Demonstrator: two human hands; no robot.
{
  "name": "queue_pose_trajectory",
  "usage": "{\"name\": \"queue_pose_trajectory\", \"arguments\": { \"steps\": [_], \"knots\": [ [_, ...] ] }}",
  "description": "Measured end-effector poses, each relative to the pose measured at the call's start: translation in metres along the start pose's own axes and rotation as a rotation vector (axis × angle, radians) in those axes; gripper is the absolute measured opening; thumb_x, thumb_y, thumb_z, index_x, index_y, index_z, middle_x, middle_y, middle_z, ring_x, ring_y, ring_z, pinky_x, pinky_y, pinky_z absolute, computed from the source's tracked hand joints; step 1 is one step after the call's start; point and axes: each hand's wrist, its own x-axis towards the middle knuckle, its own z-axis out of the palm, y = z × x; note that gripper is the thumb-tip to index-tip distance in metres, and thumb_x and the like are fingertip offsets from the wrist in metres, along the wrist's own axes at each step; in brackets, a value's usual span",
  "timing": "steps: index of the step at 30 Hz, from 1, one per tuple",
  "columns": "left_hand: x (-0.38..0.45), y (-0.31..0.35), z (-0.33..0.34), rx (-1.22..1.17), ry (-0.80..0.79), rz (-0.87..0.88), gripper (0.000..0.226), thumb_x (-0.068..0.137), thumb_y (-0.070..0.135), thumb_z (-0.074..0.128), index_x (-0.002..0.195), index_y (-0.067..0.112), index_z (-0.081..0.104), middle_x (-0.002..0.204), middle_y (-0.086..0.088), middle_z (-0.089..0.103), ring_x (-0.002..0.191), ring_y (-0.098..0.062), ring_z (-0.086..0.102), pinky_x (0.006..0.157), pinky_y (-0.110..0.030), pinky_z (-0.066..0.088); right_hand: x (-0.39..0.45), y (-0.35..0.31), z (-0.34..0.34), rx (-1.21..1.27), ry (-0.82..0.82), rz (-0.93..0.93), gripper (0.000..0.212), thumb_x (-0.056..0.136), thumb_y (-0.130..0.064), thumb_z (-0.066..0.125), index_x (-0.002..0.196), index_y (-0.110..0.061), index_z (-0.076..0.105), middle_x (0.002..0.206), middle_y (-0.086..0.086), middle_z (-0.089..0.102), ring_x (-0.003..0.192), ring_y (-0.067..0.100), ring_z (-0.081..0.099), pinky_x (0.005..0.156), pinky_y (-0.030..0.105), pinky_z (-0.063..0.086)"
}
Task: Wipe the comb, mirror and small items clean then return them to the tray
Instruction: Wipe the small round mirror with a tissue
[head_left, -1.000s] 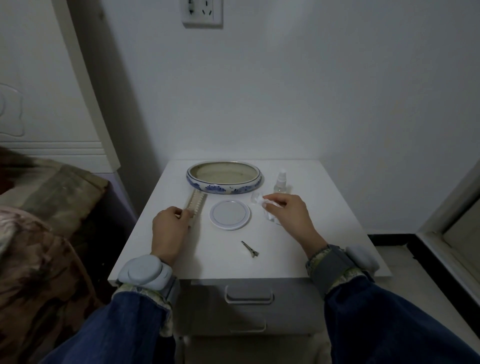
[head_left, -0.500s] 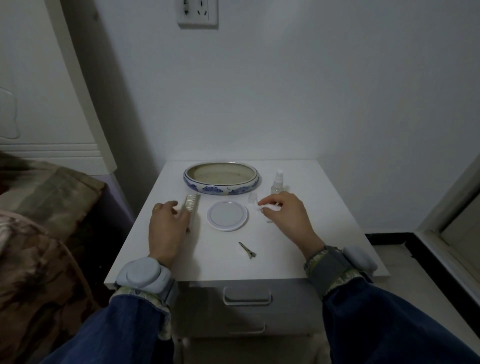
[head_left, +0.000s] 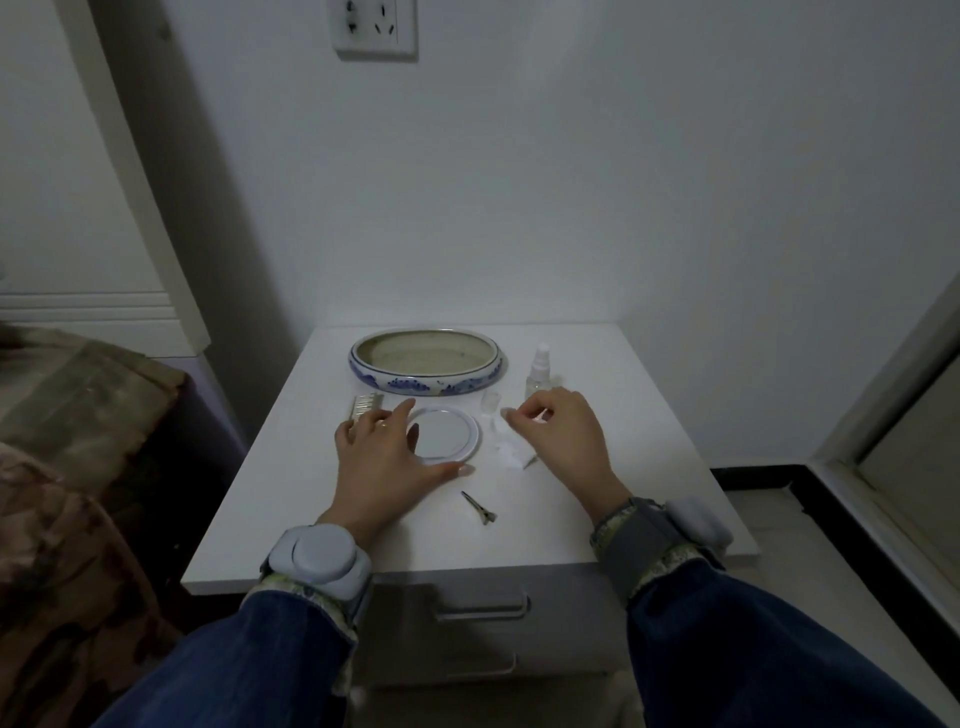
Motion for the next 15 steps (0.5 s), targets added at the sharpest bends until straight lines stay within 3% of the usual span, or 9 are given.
{"name": "queue_pose_trajectory", "arguments": {
  "steps": [5,8,10,12,15],
  "knots": [
    [0.001,0.000,0.001,-0.091,0.023,0.014,0.089,0.065,0.067,0.067,0.137,0.025,0.036,0.127,0.003,0.057,0.128,-0.019,0.040,0.107,-0.038,0.020,0.009,-0.001,-0.003,0.131,0.305,0.033,0.026,0.078,-0.026,0.071,0.083,-0.012,0.049,0.084,0.001,0.051,0.085,0.023,0.049,0.070,0.027,0.035],
    [0.001,-0.005,0.001,-0.249,0.074,0.055,0.090,0.058,0.059,0.077,0.132,0.029,0.038,0.126,0.009,0.055,0.118,-0.012,0.049,0.104,-0.038,0.032,0.015,0.001,0.001,0.195,0.252,0.081,0.043,0.078,-0.029,0.073,0.109,-0.011,0.051,0.103,0.002,0.051,0.102,0.023,0.047,0.086,0.033,0.041],
    [-0.001,-0.003,-0.004,-0.447,0.100,0.094,0.088,0.058,0.043,0.085,0.131,0.025,0.040,0.123,0.011,0.052,0.111,0.000,0.049,0.099,-0.023,0.038,0.018,0.003,0.005,0.228,0.168,0.106,0.054,0.078,-0.030,0.072,0.122,-0.011,0.048,0.116,0.005,0.053,0.110,0.023,0.046,0.093,0.034,0.040],
    [-0.003,-0.001,-0.008,-0.545,0.135,0.149,0.079,0.058,0.027,0.088,0.125,0.022,0.045,0.117,0.013,0.051,0.104,0.011,0.046,0.089,-0.004,0.035,0.020,0.004,0.009,0.253,0.114,0.128,0.057,0.079,-0.030,0.072,0.126,-0.012,0.046,0.122,0.007,0.055,0.114,0.023,0.047,0.093,0.033,0.040],
    [-0.006,0.001,-0.010,-0.551,0.160,0.166,0.077,0.058,0.019,0.088,0.123,0.021,0.047,0.118,0.011,0.049,0.102,0.013,0.043,0.087,0.003,0.028,0.019,0.003,0.010,0.288,0.071,0.155,0.048,0.081,-0.024,0.069,0.123,-0.012,0.048,0.114,0.005,0.057,0.105,0.021,0.053,0.081,0.025,0.040]
  ]
}}
